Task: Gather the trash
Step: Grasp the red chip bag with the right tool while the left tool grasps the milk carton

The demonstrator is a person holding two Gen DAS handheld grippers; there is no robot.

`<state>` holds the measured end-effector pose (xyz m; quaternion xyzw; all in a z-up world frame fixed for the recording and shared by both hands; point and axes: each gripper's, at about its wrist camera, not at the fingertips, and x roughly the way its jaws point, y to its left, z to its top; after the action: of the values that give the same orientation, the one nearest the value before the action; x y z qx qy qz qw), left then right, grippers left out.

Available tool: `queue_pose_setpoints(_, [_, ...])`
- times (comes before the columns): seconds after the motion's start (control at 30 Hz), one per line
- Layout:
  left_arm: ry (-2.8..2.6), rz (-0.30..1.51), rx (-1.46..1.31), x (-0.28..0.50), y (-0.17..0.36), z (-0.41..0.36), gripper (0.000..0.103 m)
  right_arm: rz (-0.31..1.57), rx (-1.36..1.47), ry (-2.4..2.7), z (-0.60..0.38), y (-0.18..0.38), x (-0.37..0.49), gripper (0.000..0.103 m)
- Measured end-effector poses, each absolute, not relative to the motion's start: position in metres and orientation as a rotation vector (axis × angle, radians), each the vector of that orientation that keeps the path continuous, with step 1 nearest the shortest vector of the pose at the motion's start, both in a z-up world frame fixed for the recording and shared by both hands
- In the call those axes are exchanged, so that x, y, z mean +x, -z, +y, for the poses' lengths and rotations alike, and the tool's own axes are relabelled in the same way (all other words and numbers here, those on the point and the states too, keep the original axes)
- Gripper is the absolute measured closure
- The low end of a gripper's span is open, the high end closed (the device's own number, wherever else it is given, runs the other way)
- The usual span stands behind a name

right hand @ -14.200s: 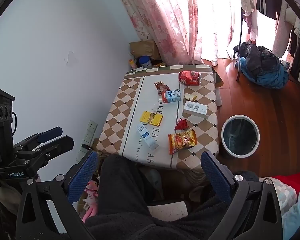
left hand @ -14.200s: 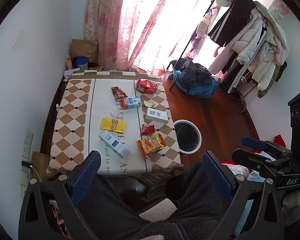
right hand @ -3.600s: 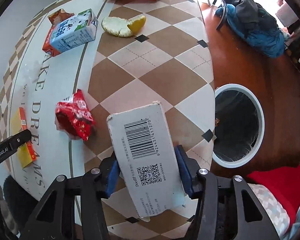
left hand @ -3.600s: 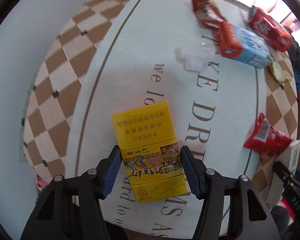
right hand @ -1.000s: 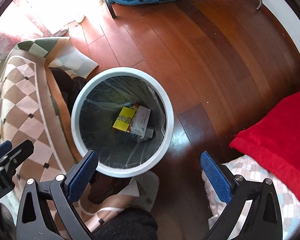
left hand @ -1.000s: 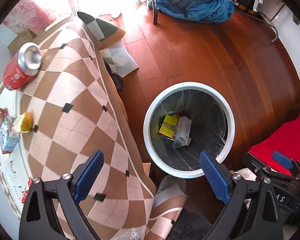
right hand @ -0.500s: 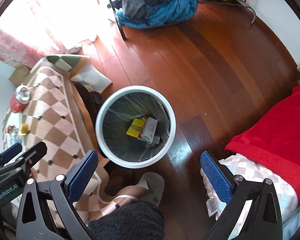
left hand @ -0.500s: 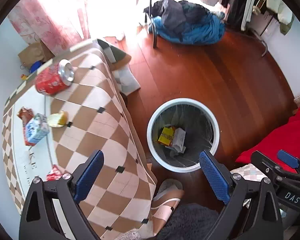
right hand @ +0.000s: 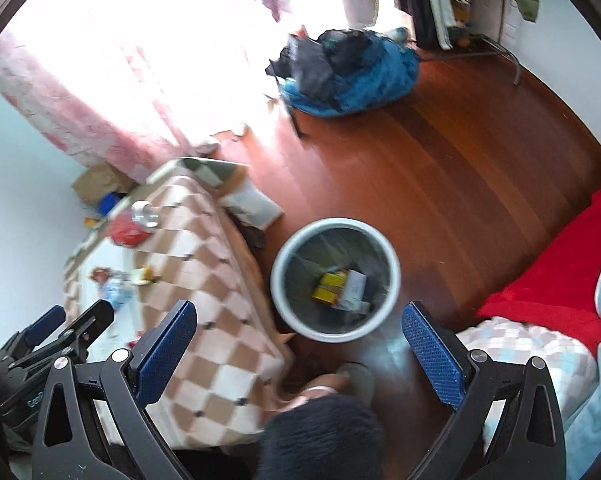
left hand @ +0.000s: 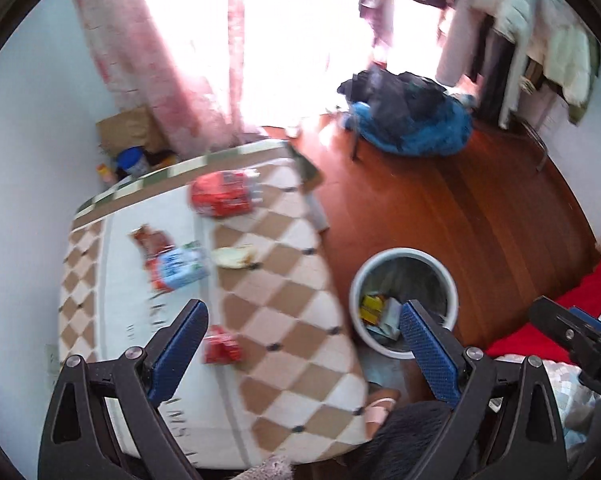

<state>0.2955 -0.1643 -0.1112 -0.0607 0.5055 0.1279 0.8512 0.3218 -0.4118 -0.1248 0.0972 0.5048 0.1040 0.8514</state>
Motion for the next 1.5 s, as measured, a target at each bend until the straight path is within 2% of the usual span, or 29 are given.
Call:
queue_pose_setpoints(0.13, [-0.374, 1.064, -0.161, 0.259, 0.123, -0.107, 0.005, 1.089, 0.165, -0.331, -0.352, 0.126, 0.305, 0.000])
queue_pose_setpoints(0.23, [-0.489, 1.110, -0.169, 0.230, 0.155, -0.057, 0.005, 1.139, 0.113, -0.402, -0.301, 0.147, 0.298, 0.000])
queue_pose_setpoints(0.5, [-0.688, 1.308, -0.173, 0.177, 0.260, 0.020, 0.005, 1.351, 0.084, -0.536, -0.165, 0.256, 0.306, 0.000])
queue_pose_setpoints(0.57, [-0.707, 1.339, -0.168, 0.172, 0.277, 0.030, 0.005, 1.372, 0.071, -0.527, -0.142, 0.277, 0.312, 0.004])
queue_pose_setpoints(0.63, [-0.713, 1.357, -0.160, 0.170, 0.287, 0.037, 0.005, 1.394, 0.061, -0.519, -0.124, 0.294, 0.317, 0.017])
queue_pose_setpoints(0.67, [-0.716, 1.362, -0.150, 0.168, 0.289, 0.039, 0.005, 1.403, 0.056, -0.516, -0.118, 0.300, 0.318, 0.021])
queue_pose_setpoints(0.7, [-0.717, 1.364, -0.139, 0.169, 0.291, 0.040, 0.005, 1.417, 0.043, -0.513, -0.112, 0.308, 0.319, 0.029])
queue_pose_setpoints(0.73, [-0.713, 1.363, -0.126, 0.173, 0.292, 0.042, 0.005, 1.434, 0.038, -0.520, -0.107, 0.315, 0.320, 0.044])
queue_pose_setpoints(0.9, [-0.630, 1.330, -0.005, 0.209, 0.281, 0.038, 0.005, 1.422, 0.049, -0.572, -0.103, 0.312, 0.321, 0.080])
queue_pose_setpoints(1.13, [-0.323, 1.247, 0.284, 0.301, 0.262, 0.007, 0.005, 1.377, 0.137, -0.513, -0.138, 0.288, 0.365, 0.082])
queue_pose_setpoints(1.27, [-0.138, 1.296, 0.380, 0.345, 0.276, -0.002, 0.005, 1.396, 0.198, -0.469, -0.152, 0.287, 0.399, 0.082])
queue_pose_setpoints(1.47, [0.026, 1.415, 0.356, 0.369, 0.303, -0.002, 0.007, 1.443, 0.178, -0.447, -0.138, 0.296, 0.431, 0.082])
queue_pose_setpoints(1.5, [0.034, 1.427, 0.347, 0.371, 0.305, -0.001, 0.015, 1.446, 0.172, -0.446, -0.137, 0.297, 0.433, 0.082])
